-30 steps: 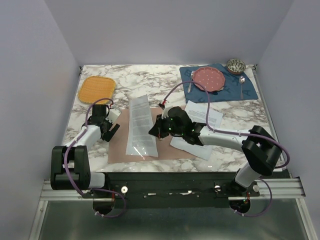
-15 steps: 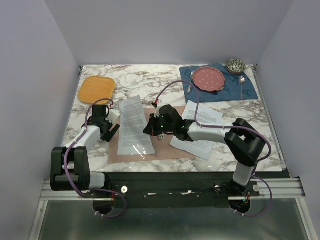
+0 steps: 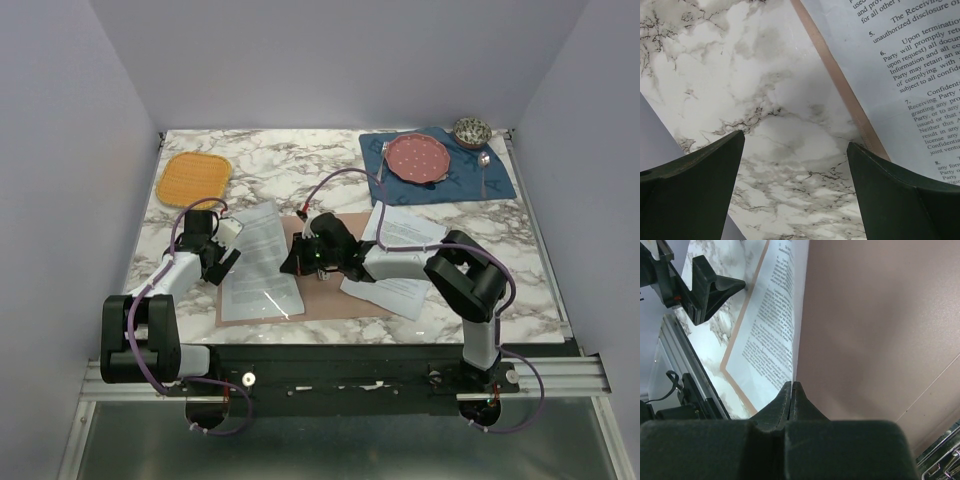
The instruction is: Put the files into the folder
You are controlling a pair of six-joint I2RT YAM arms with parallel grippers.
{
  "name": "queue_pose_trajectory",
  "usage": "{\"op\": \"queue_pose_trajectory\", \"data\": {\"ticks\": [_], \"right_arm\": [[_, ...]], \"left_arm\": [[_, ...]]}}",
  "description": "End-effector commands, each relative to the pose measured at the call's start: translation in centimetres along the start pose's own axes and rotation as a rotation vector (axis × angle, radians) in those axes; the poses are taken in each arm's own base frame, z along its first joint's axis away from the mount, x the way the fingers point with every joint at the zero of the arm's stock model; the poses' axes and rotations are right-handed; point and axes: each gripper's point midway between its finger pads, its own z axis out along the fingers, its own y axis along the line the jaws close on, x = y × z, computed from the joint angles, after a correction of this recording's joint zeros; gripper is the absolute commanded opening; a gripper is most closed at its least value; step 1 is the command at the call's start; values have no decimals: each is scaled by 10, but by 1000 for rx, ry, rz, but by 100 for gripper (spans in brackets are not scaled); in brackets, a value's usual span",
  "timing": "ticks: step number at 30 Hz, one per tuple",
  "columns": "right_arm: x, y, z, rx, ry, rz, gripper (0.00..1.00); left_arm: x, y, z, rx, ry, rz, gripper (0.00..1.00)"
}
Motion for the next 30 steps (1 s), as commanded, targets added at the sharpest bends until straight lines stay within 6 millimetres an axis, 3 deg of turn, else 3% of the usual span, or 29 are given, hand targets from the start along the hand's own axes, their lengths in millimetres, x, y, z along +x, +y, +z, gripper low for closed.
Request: {"op": "queue_pose_trajectory", "data": {"ticks": [1,9,23,29,30], "right_arm": [[-11,6,9,-30,-32,20,1],[-5,0,8,-12,-25,79,1],[29,-20,2,39,76,67,1],[29,-24,2,69,95,39,31],[30,-26,1,78,102,37,42]], "left_arm": [[20,-25,-1,97,60,1,99],[20,-24,-2,92,64,3,99],[14,-18,-6,79,53,-8,99],[3,-7,-17,58,34,-11,99],[2,-5,-20,56,34,-11,99]]}}
